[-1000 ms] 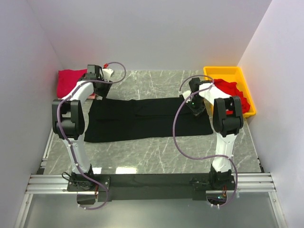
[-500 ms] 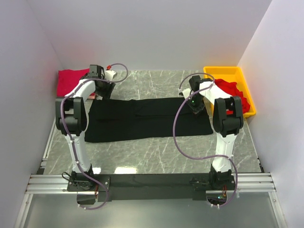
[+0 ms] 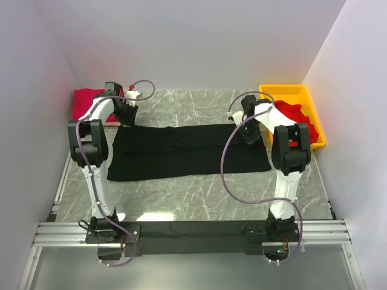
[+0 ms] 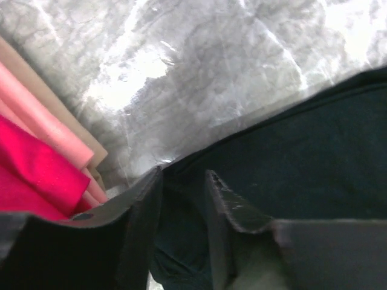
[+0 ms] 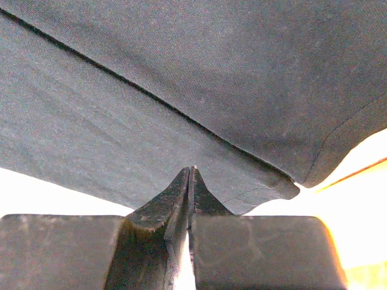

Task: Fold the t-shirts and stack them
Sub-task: Fold the tshirt

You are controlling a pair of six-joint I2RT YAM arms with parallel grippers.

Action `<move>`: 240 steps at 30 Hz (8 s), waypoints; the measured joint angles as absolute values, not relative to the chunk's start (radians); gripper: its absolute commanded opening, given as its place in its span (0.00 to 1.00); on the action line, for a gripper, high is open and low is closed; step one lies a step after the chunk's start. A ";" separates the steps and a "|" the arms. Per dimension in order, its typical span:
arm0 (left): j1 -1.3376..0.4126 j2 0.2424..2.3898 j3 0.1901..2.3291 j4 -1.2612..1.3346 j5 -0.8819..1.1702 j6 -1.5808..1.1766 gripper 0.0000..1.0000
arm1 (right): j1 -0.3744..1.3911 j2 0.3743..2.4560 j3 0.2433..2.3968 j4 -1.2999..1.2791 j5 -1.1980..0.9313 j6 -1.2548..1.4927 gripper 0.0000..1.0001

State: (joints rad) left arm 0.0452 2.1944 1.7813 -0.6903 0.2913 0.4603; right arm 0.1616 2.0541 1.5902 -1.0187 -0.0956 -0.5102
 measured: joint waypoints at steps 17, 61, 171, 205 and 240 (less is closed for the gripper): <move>0.053 2.194 1.804 -0.752 0.434 0.505 0.01 | 0.162 2.054 1.590 -1.019 -0.075 -0.510 0.05; 0.057 1.729 1.221 -0.966 0.559 1.034 0.01 | 0.166 2.027 1.555 -1.018 -0.060 -0.503 0.00; -0.245 1.699 1.287 -0.391 0.255 -0.184 0.22 | 0.713 1.901 1.237 -1.031 -0.540 -0.357 0.03; -0.422 2.471 2.146 -0.561 0.249 0.013 0.34 | 0.549 1.877 1.177 -0.958 -0.443 -0.378 0.01; -0.326 2.260 1.753 -0.580 0.469 -0.186 0.28 | 0.567 1.998 1.320 -0.976 -0.564 -0.280 0.02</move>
State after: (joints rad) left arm -0.3260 2.2601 1.7535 -0.5804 0.4694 -0.1860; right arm 0.5671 1.9984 1.3205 -0.9756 -0.5636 -0.2802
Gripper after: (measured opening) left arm 0.283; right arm 0.020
